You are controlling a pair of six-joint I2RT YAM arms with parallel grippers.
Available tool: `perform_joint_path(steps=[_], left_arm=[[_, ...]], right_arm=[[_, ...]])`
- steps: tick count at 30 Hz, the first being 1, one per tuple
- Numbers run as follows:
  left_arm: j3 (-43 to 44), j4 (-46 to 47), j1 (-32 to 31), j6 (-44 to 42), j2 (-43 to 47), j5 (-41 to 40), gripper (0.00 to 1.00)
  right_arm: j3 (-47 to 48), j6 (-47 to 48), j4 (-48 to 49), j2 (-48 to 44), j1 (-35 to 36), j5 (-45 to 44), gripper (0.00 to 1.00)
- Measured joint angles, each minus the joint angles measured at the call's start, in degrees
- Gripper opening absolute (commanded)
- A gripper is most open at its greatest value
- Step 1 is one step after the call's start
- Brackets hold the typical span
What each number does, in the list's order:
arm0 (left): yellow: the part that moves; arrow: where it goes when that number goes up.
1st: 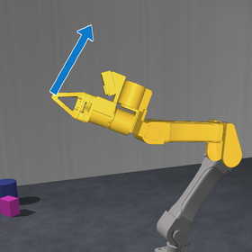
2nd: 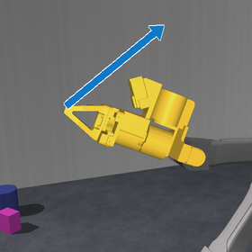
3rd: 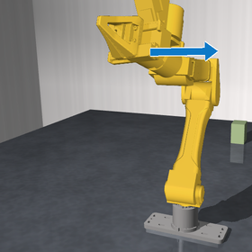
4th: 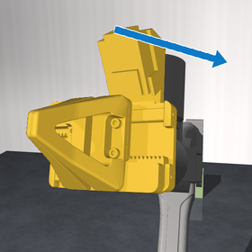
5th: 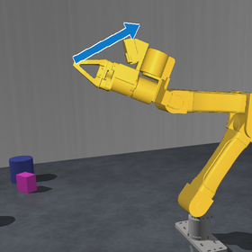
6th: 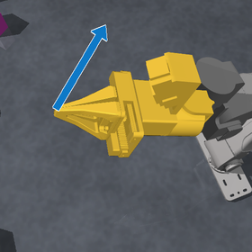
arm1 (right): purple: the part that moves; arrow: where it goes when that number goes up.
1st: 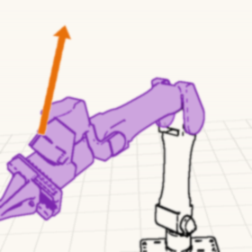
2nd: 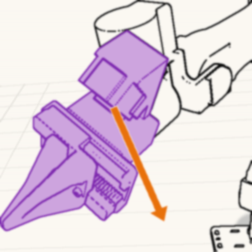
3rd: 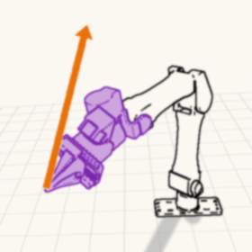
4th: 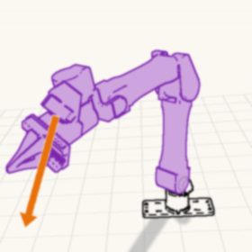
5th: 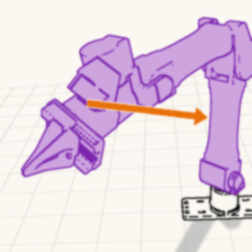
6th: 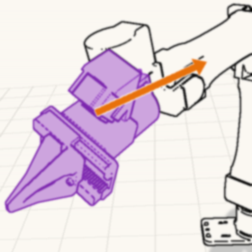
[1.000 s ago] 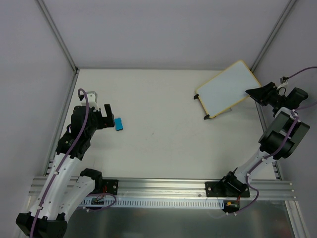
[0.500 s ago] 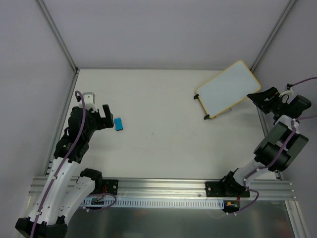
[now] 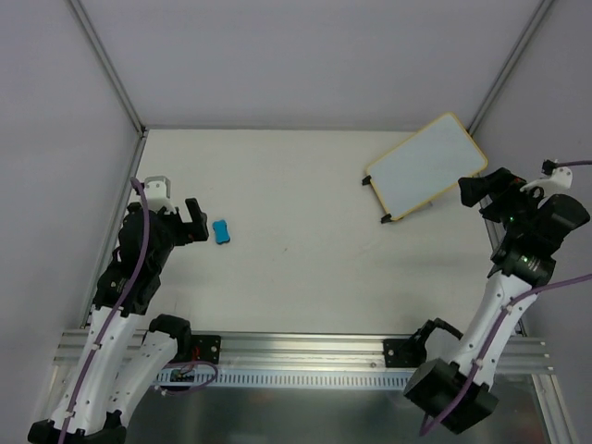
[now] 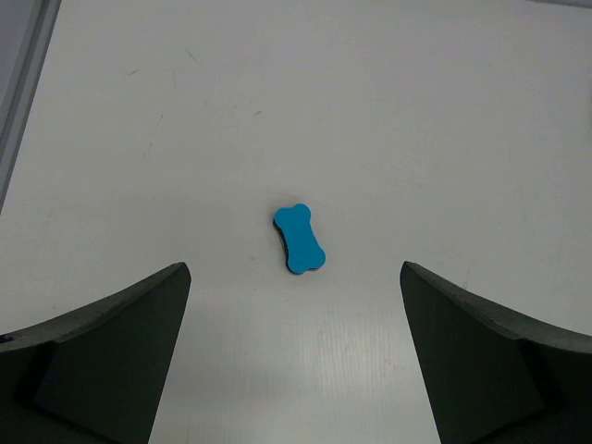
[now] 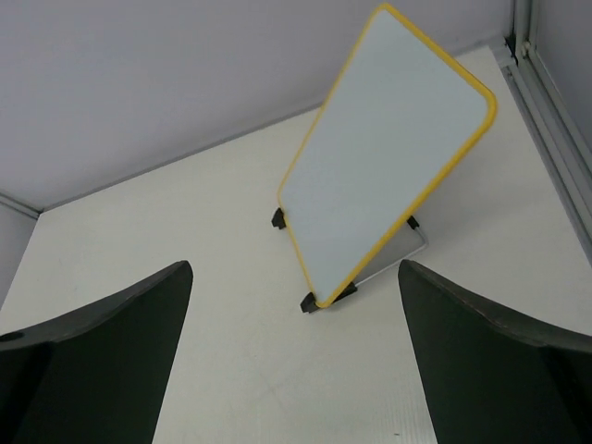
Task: Erase the whiteboard
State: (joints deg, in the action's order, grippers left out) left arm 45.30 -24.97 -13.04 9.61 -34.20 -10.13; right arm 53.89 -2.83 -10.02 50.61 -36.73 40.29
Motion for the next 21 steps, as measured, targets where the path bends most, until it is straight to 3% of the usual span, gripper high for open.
perform_joint_path(steps=[12,16,21], left_arm=[[5.4,-3.1,0.0,-0.26,9.09,-0.9,0.99],[6.34,-4.85,0.0,-0.68,13.4,-0.96,0.99],[6.88,-6.56,0.0,-1.62,17.92,-0.94,0.99]], right_arm=[[6.32,10.49,-15.37,-27.15,25.31,-16.5,0.99],[4.72,14.14,-18.53,-34.51,33.33,-24.5,0.99],[-0.5,16.26,-21.49,-42.1,38.14,-31.58,0.99]])
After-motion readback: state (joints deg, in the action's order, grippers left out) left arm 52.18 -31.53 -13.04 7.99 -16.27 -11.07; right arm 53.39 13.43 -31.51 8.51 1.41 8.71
